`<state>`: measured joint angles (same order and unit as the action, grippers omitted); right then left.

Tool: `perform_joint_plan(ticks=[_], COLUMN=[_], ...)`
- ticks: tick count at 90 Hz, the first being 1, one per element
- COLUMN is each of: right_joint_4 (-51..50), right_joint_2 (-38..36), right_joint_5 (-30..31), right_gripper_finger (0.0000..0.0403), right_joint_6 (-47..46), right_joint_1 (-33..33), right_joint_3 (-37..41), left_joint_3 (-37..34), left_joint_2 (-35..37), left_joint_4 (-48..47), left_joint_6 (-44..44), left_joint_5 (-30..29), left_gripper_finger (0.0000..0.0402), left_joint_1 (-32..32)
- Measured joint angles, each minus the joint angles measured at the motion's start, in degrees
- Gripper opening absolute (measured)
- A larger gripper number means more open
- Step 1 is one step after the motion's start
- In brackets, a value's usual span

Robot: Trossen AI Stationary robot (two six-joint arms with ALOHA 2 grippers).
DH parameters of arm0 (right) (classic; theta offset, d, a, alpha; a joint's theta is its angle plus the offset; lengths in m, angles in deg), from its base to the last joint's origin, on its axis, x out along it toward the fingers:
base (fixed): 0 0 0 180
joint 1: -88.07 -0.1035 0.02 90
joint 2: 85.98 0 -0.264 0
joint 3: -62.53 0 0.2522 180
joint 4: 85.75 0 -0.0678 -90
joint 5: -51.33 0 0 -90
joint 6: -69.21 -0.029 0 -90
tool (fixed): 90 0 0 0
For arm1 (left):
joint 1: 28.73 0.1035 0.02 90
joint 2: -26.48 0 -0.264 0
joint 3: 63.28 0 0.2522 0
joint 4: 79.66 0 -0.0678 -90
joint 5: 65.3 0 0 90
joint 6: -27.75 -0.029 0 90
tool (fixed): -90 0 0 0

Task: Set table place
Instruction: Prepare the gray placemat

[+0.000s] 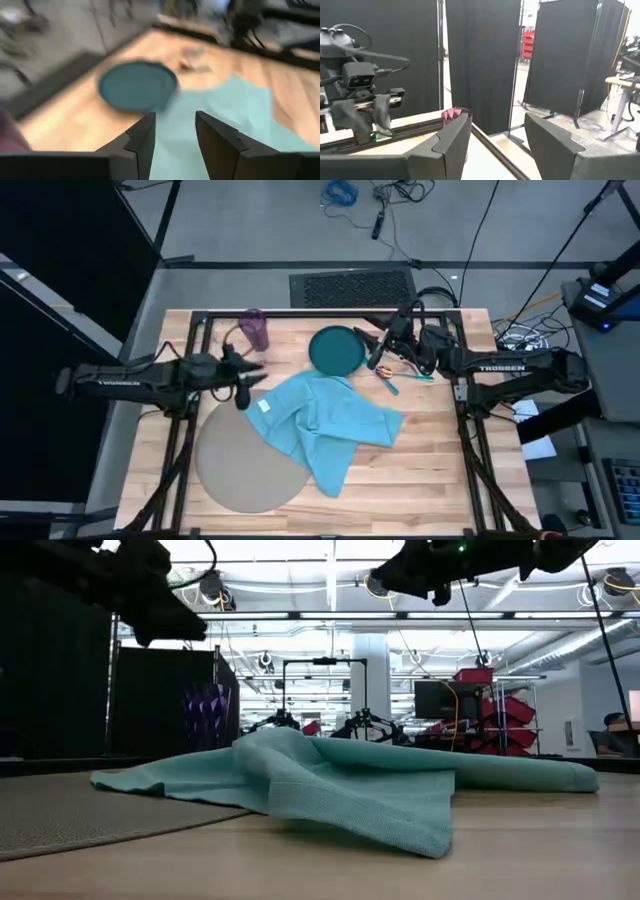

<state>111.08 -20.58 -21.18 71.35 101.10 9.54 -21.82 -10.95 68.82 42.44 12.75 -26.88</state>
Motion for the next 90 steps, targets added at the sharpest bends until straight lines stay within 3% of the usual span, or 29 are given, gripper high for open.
perform_joint_plan(ticks=[13, 24, 40, 62, 90], right_joint_4=[-1.9, -2.5, -2.8, -4.5, -8.2], right_joint_2=[0.0, 0.0, 0.0, 0.0, 0.0], right_joint_5=[-1.1, -1.5, -3.7, -5.7, -5.7], right_gripper_finger=[0.0178, 0.0178, 0.0178, 0.0178, 0.0178], right_joint_6=[-0.7, -1.9, -3.4, -3.3, -3.1], right_joint_1=[0.0, 0.0, 0.0, -1.1, -4.4], right_joint_3=[0.0, 0.0, 0.0, 0.0, 0.0], left_joint_3=[4.7, 6.4, 6.0, 4.9, 4.8], left_joint_2=[-0.7, -1.5, -3.9, -9.2, -21.6], left_joint_4=[-22.4, -33.5, -45.2, -44.4, -39.3], left_joint_6=[10.0, 20.4, 36.3, 35.8, 34.5], left_joint_5=[-3.4, -4.8, 1.7, 4.5, 4.8], left_gripper_finger=[0.0123, 0.0123, 0.0123, 0.0123, 0.0123], left_joint_1=[-3.8, -5.4, -5.3, -5.4, -9.6])
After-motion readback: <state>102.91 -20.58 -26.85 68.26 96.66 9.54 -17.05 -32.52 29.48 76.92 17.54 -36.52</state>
